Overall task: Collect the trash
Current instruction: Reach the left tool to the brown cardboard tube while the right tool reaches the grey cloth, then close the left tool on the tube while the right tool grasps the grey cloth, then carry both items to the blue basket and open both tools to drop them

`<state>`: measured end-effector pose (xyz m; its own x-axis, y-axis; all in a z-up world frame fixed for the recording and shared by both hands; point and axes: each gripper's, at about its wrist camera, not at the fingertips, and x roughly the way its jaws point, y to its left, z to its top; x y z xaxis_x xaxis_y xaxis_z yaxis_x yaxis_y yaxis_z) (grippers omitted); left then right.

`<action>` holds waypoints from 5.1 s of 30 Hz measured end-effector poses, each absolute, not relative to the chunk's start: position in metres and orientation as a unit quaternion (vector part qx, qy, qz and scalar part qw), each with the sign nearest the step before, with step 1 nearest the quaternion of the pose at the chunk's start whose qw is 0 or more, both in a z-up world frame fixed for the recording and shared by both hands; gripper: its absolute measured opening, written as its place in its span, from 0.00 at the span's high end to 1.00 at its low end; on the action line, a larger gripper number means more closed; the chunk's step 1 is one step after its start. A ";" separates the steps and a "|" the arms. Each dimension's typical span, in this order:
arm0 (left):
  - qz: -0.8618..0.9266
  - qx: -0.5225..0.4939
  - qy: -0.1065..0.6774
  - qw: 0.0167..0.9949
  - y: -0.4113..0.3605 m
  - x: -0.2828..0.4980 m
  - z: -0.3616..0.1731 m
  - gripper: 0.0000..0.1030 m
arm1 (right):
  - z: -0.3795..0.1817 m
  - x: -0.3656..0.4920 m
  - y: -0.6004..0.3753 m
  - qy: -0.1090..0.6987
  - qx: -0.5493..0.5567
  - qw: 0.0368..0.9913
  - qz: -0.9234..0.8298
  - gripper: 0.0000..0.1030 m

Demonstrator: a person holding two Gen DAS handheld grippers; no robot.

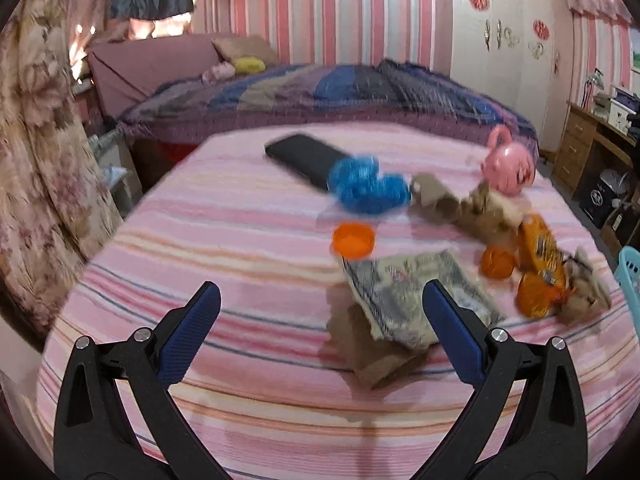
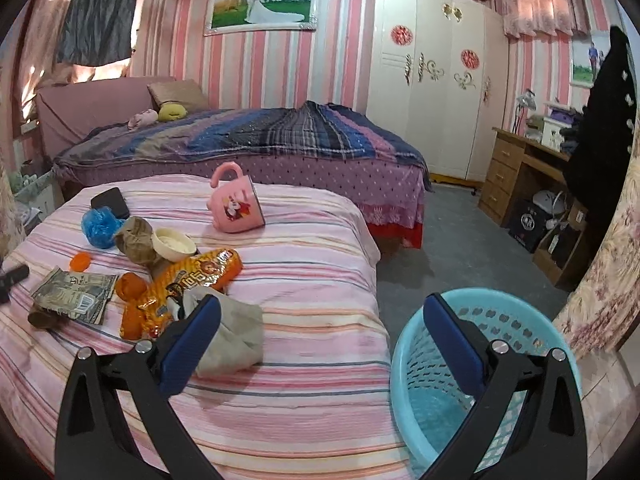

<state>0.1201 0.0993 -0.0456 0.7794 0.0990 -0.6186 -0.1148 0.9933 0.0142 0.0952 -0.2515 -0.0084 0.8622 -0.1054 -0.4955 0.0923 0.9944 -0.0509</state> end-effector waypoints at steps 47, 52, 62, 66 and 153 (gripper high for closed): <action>0.030 -0.053 0.385 0.921 0.128 0.132 -0.074 0.37 | -0.039 0.105 -0.240 0.296 -0.001 0.954 -0.050 0.04; 0.047 -0.061 0.403 0.912 0.135 0.156 -0.085 0.24 | -0.042 0.107 -0.240 0.303 0.000 0.952 -0.052 0.04; 0.025 -0.062 0.401 0.914 0.126 0.168 -0.081 0.47 | -0.046 0.112 -0.239 0.310 -0.007 0.949 -0.048 0.04; 0.025 -0.047 0.397 0.916 0.121 0.165 -0.081 0.49 | -0.045 0.111 -0.236 0.309 -0.010 0.950 -0.042 0.04; -0.155 0.067 0.269 0.948 -0.265 0.135 -0.037 0.05 | -0.059 0.061 -0.492 0.299 0.077 0.940 -0.145 0.47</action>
<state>0.1347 -0.2653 -0.0371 0.8071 -0.2571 -0.5316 0.3289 0.9434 0.0430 0.0606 -0.4916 -0.0594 0.7798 -0.2262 -0.5838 0.3186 0.9460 0.0590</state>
